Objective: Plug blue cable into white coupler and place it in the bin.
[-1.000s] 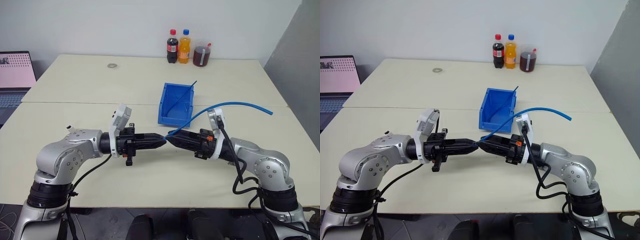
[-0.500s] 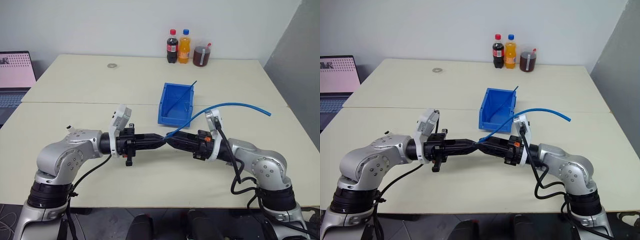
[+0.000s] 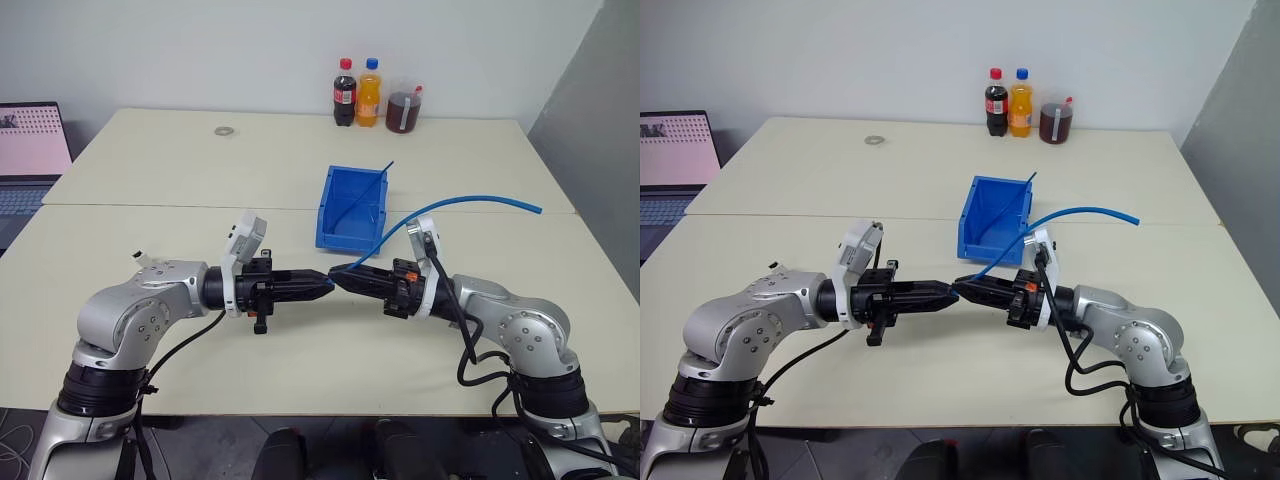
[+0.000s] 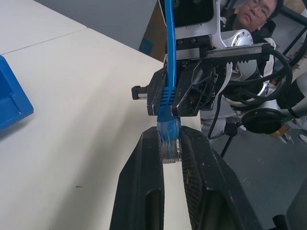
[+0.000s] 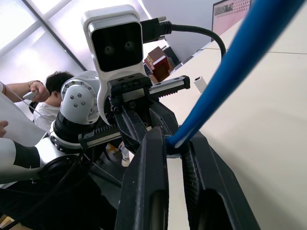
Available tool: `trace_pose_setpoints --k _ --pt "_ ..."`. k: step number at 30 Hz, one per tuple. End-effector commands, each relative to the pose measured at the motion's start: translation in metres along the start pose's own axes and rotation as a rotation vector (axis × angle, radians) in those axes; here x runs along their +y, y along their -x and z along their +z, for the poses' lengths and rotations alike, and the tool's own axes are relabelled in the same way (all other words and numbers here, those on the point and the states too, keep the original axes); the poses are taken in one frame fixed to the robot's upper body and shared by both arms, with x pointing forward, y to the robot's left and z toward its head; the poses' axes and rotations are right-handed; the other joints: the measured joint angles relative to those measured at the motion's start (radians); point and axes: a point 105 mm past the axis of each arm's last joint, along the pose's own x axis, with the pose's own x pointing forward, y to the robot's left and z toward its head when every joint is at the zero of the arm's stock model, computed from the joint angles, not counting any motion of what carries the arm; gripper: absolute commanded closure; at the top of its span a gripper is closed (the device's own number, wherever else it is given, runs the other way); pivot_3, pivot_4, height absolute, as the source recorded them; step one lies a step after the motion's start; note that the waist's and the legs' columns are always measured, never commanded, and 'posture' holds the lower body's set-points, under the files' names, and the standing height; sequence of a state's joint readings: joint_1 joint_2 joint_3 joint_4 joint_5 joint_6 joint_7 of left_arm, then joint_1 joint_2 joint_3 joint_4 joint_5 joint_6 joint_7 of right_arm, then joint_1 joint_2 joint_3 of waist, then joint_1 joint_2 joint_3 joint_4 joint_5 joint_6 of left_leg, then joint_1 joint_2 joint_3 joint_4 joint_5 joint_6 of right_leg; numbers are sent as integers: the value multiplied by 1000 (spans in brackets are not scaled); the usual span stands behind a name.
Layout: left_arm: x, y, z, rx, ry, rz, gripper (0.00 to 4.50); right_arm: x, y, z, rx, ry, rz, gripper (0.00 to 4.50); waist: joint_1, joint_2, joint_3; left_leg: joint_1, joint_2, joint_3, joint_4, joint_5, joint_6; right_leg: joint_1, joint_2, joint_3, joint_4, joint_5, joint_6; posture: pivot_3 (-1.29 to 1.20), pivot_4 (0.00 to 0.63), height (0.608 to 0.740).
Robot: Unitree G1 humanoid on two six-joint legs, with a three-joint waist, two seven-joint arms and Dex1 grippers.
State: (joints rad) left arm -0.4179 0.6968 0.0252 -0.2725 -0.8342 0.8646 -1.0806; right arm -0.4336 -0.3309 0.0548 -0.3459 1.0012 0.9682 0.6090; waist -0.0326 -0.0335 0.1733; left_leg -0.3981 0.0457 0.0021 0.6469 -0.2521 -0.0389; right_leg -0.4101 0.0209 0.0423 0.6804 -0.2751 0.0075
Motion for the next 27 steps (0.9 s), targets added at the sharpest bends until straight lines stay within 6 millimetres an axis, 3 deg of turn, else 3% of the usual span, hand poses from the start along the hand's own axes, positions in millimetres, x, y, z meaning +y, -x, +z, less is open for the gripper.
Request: trace_pose_setpoints --k 1,6,8,18,22,26,27 --pt "-4 -4 9 -5 -68 -6 4272 9 -3 8 -22 39 44 4384 0 0 0 0 0 0 0 0 0 0 0 0 0 0 0 0 150 740" --pt "0 -5 7 4 -87 14 4272 8 -3 10 -32 44 40 4385 0 0 0 0 0 0 0 0 0 0 0 0 0 0 0 0 150 740" --pt "2 -4 4 21 -89 25 3569 7 -3 10 -34 48 36 4386 0 0 0 0 0 0 0 0 0 0 0 0 0 0 0 0 150 740" --pt "3 12 -13 94 -108 96 1608 -1 2 14 -49 88 -11 4388 -1 0 0 0 0 0 0 0 0 -1 0 1 0 0 0 0 150 740" --pt "10 41 -25 108 -80 265 834 -8 8 14 -44 122 -53 4389 -4 0 0 0 1 0 -1 0 0 -1 0 1 0 0 0 0 150 740" --pt "35 71 -48 86 -101 668 0 -17 15 9 -11 174 -96 4390 0 1 1 0 2 0 -1 0 0 -2 -5 1 0 0 -1 0 150 740" --pt "44 81 -53 84 -110 810 0 -19 16 7 -4 180 -103 4390 1 0 1 0 2 0 -1 0 0 -2 -5 1 0 0 0 0 150 740"
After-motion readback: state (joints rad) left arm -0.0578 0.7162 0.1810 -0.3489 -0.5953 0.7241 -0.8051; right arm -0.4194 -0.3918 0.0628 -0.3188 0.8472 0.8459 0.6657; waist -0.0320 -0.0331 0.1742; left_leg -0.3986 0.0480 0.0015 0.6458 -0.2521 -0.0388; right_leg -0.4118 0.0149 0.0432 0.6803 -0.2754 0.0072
